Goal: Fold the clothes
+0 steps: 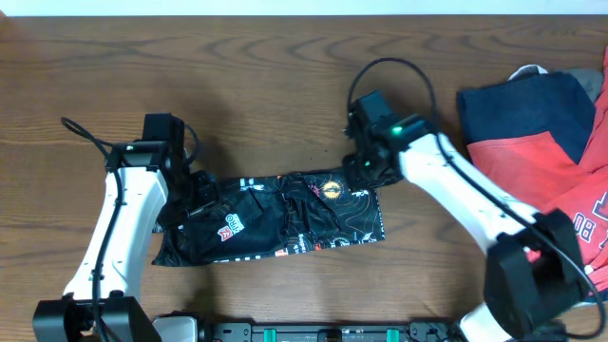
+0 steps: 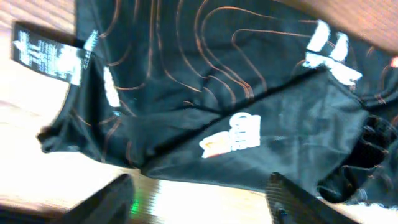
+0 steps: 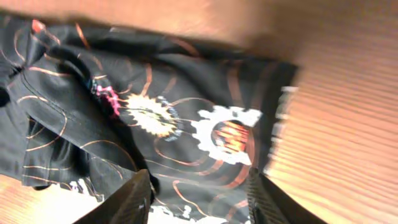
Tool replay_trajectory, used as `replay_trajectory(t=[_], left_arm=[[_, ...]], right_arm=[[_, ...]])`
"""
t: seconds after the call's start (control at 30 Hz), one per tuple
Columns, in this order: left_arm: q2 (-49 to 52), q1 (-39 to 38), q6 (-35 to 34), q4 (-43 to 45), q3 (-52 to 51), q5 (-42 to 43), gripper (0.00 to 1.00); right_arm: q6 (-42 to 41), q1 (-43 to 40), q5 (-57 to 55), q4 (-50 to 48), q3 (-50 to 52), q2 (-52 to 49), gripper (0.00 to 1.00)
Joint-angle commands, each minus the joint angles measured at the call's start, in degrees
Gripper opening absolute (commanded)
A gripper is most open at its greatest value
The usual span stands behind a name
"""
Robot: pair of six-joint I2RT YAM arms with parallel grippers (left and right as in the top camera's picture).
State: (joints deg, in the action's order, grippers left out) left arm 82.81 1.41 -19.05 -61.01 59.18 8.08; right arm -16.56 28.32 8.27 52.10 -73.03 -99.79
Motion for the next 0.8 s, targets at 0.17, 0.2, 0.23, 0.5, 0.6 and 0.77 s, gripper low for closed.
replay_trajectory(t=[0.17,0.2,0.23,0.5,0.6,0.77], left_arm=[[3.91,0.92,0.55,2.45,-2.34,-10.03,0.89],[5.16,1.22,0.96,2.99,-2.51,-10.14,0.89],[6.36,1.51,1.46,3.45,-2.62,-10.16,0.89],[17.35,3.34,3.15,8.04,-2.71,-12.0,0.9],[20.09,3.34,3.15,9.2,-2.71,-12.02,0.9],[23.34,3.34,3.15,10.8,-2.71,-11.98,0.82]], right_arm=[[-1.18,-2.12,-2.51,4.09,-0.2,1.95,0.49],[-1.18,-2.1,-2.49,4.11,-0.2,1.95,0.49],[-1.2,-2.1,-2.49,4.11,-0.2,1.95,0.49],[-0.96,-2.08,-2.58,4.94,-0.17,1.95,0.49],[-0.98,-2.05,-2.93,5.18,-0.17,1.97,0.5],[-0.98,-2.08,-2.93,5.55,-0.17,1.95,0.49]])
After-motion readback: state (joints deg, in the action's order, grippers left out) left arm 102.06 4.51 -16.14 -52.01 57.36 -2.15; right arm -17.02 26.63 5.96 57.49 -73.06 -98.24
